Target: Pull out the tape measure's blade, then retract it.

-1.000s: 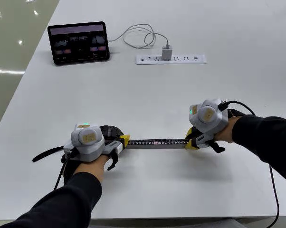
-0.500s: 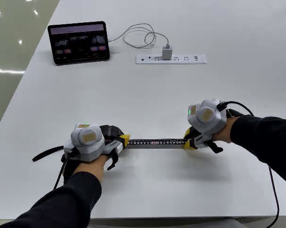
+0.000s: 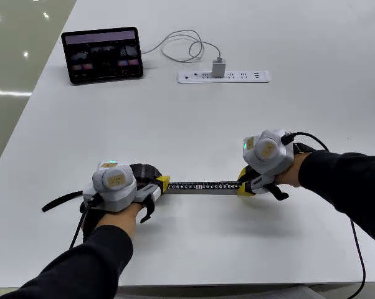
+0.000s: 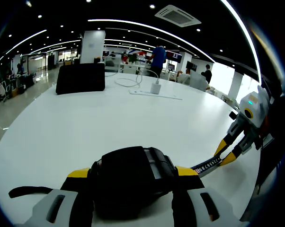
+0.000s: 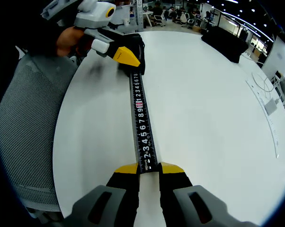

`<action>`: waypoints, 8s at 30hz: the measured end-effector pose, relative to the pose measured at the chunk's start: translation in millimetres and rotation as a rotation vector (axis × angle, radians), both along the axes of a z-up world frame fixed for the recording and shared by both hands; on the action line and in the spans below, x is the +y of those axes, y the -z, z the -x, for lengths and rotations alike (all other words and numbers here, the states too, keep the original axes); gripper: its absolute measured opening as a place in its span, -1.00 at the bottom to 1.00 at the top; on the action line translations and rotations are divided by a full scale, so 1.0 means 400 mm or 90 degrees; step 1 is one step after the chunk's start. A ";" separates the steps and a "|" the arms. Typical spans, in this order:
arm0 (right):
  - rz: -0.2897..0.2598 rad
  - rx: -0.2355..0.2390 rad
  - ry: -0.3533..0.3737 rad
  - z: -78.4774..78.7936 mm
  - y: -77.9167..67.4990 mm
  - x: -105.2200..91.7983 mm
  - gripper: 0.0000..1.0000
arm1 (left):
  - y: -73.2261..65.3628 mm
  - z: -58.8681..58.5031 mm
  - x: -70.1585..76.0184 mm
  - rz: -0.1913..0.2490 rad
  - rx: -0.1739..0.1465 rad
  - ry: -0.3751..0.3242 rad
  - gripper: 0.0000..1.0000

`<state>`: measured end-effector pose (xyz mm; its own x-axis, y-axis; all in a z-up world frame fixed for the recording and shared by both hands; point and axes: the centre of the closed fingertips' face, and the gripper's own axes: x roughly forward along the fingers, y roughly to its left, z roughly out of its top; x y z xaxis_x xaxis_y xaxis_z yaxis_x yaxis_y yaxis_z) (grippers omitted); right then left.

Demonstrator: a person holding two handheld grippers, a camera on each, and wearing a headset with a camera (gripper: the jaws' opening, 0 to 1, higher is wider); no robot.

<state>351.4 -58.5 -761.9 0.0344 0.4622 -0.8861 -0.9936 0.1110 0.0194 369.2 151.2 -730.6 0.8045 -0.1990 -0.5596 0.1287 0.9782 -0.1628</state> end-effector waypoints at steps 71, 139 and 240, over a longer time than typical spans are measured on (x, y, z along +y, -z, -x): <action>-0.038 -0.014 -0.013 -0.009 -0.005 0.126 -0.78 | 0.001 0.006 0.001 0.021 0.011 0.001 0.25; -0.111 -0.003 0.000 0.002 -0.008 0.244 -0.77 | 0.000 0.008 0.000 0.038 0.010 0.012 0.25; -0.182 0.008 -0.012 0.009 -0.007 0.398 -0.78 | 0.002 0.007 0.000 0.047 0.016 0.014 0.25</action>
<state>347.7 100.7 -759.2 0.0125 0.6943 -0.7195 -0.9949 0.0804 0.0603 366.5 151.2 -731.5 0.7853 -0.2583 -0.5626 0.1450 0.9603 -0.2384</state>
